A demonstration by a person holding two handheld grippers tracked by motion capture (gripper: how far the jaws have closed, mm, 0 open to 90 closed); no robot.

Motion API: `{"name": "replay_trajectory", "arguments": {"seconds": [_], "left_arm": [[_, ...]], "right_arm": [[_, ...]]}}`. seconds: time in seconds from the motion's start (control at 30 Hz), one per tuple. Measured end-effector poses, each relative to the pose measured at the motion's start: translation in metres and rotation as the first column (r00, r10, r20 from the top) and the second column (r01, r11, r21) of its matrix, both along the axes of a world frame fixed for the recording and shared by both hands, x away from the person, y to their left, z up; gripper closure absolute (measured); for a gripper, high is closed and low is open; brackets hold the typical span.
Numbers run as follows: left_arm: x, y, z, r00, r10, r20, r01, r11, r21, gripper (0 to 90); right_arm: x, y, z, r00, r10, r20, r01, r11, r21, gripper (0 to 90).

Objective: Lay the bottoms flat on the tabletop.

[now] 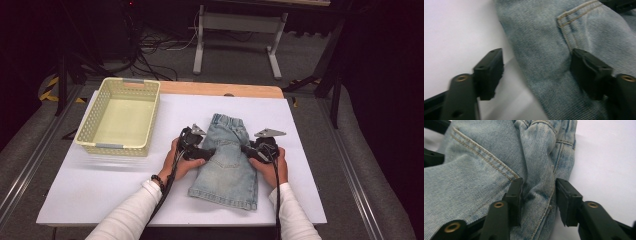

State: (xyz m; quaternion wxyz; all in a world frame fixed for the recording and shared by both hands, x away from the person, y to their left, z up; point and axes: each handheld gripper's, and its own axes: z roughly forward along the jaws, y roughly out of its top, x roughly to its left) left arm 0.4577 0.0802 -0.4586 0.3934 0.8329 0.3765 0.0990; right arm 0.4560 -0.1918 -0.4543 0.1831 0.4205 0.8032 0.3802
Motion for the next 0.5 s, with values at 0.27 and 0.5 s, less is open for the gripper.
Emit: {"name": "replay_trajectory", "arguments": {"seconds": [0.27,0.5], "left_arm": [[-0.001,-0.003,0.001,0.9988,-0.047,-0.010,0.047,0.9988,-0.017,82.6],[-0.007,0.003,0.012,0.9982,-0.024,0.056,0.024,0.9997,0.003,86.6]], "right_arm": [[0.000,0.006,0.001,0.9998,0.015,0.013,-0.015,1.000,-0.005,72.3],[0.001,0.011,0.003,0.9989,0.010,0.046,-0.010,1.000,-0.008,73.3]]}}
